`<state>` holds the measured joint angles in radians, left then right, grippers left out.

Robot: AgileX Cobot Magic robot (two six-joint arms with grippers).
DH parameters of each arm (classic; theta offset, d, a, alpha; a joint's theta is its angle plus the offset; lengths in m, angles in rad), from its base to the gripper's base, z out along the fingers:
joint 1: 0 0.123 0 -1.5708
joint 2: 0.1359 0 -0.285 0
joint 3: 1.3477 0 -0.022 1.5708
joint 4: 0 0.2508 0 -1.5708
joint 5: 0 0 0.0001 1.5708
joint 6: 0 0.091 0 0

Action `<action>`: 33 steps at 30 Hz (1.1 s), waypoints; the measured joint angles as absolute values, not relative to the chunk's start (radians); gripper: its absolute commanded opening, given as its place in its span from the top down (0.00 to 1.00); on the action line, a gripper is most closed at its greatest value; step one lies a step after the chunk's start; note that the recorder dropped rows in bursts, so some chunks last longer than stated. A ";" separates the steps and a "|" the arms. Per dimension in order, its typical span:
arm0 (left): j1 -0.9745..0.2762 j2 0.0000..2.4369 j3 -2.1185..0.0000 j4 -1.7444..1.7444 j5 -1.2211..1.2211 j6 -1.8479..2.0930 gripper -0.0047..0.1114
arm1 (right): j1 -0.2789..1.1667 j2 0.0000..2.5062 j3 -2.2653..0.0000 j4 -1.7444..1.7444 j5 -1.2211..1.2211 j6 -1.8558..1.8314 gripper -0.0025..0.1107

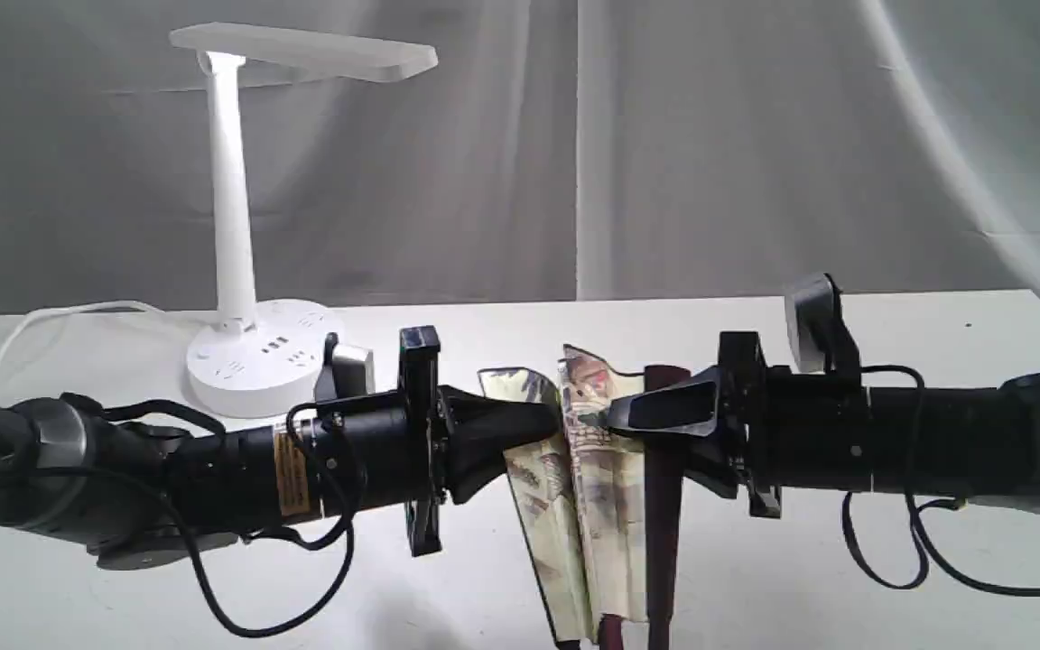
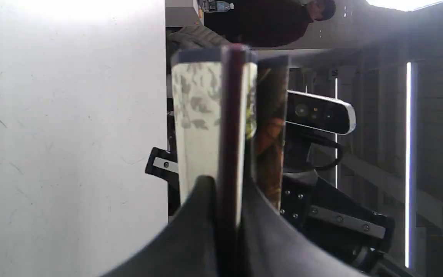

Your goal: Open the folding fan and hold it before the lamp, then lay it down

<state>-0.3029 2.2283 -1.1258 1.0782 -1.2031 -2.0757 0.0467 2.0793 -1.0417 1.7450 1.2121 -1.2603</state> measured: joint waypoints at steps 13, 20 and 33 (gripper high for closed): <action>-0.303 2.228 -1.126 1.078 -1.203 -2.076 0.96 | 0.047 2.079 -1.042 1.745 1.212 -1.264 0.79; -0.303 2.228 -1.126 1.082 -1.203 -2.076 0.96 | 0.047 2.079 -1.042 1.749 1.214 -1.274 0.87; -0.303 2.228 -1.126 1.089 -1.197 -2.059 0.96 | 0.047 2.079 -1.042 1.758 1.226 -1.272 0.98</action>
